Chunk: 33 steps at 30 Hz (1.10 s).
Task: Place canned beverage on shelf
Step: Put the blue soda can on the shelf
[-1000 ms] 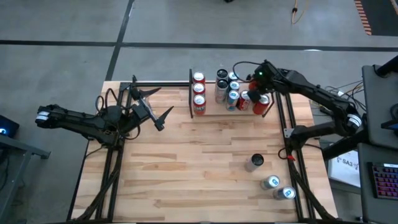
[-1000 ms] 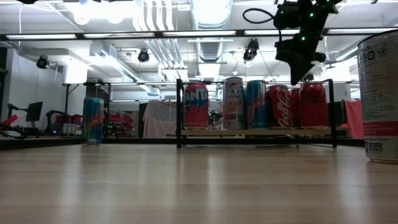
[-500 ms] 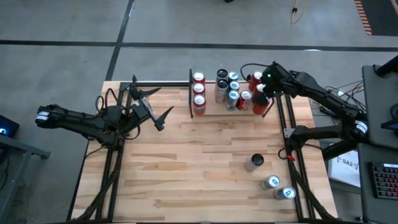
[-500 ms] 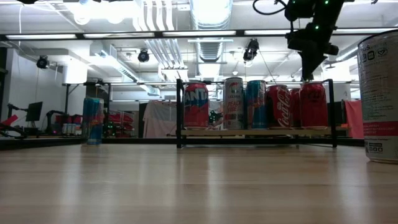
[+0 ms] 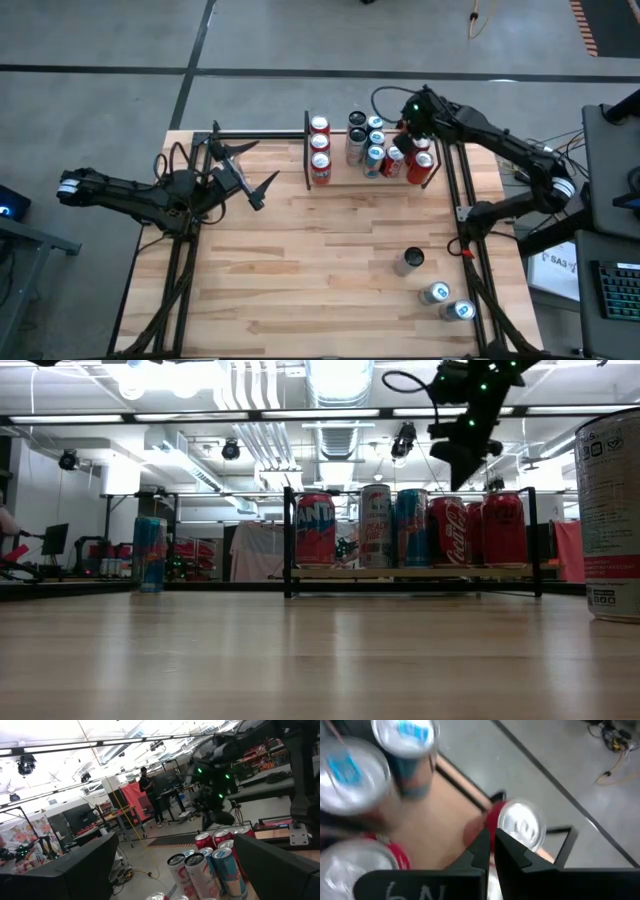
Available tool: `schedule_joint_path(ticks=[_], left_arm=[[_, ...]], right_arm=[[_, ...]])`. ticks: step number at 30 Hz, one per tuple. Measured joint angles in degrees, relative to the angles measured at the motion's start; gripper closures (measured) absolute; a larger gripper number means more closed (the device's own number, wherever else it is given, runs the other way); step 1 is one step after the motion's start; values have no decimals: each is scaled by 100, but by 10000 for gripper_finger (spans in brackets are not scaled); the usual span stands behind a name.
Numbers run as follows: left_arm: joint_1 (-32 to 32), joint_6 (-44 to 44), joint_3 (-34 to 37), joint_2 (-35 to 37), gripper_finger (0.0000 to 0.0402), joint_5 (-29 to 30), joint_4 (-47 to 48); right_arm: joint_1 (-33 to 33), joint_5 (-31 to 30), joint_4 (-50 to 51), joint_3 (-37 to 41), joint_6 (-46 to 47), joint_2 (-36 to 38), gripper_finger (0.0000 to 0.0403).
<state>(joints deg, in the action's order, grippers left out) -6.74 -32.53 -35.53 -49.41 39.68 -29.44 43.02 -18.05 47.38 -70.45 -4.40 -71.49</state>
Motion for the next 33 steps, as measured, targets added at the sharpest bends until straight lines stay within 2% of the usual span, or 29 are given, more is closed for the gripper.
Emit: schedule_joint_path(ticks=[2, 6, 8, 11, 13, 15, 18, 21, 23, 27, 30, 33], left_arm=[[0, 0, 0, -1, 17, 0, 24], [-1, 125, 0, -10, 17, 183, 78], [-2, 246, -2, -49, 17, 547, 99], [-2, 664, -12, -124, 17, 1416, 379], [-2, 1166, -36, -154, 17, 1957, 883], [1, 1885, -94, -167, 17, 2110, 1588], [26, 3161, -373, -201, 17, 1729, 2880], [88, 4148, -804, -311, 17, 576, 4019], [100, 4548, -1142, -463, 17, 188, 4597], [359, 5145, -2100, -823, 17, 158, 6586], [868, 5870, -2759, -1170, 17, 160, 8206], [1489, 6286, -3146, -1455, 17, 149, 9221]], right_arm=[[-33, 90, -1, -294, -60, -63, 390], [-270, 657, -27, -745, -74, 45, 390], [-460, 904, -184, -785, -79, 240, 390], [-836, 1182, -648, -629, -80, 616, 390], [-1113, 1256, -842, -459, -107, 830, 390], [-1420, 1255, -947, -325, -117, 986, 390], [-1795, 1254, -979, -196, -118, 1127, 390], [-2097, 1207, -1034, -105, -120, 1187, 390], [-2242, 1207, -1034, -71, -119, 1184, 390], [-2446, 1205, -1084, -38, -232, 1147, 390], [-2525, 1202, -1229, 9, -310, 1141, 390], [-2554, 1203, -1288, 12, -387, 1141, 390]])
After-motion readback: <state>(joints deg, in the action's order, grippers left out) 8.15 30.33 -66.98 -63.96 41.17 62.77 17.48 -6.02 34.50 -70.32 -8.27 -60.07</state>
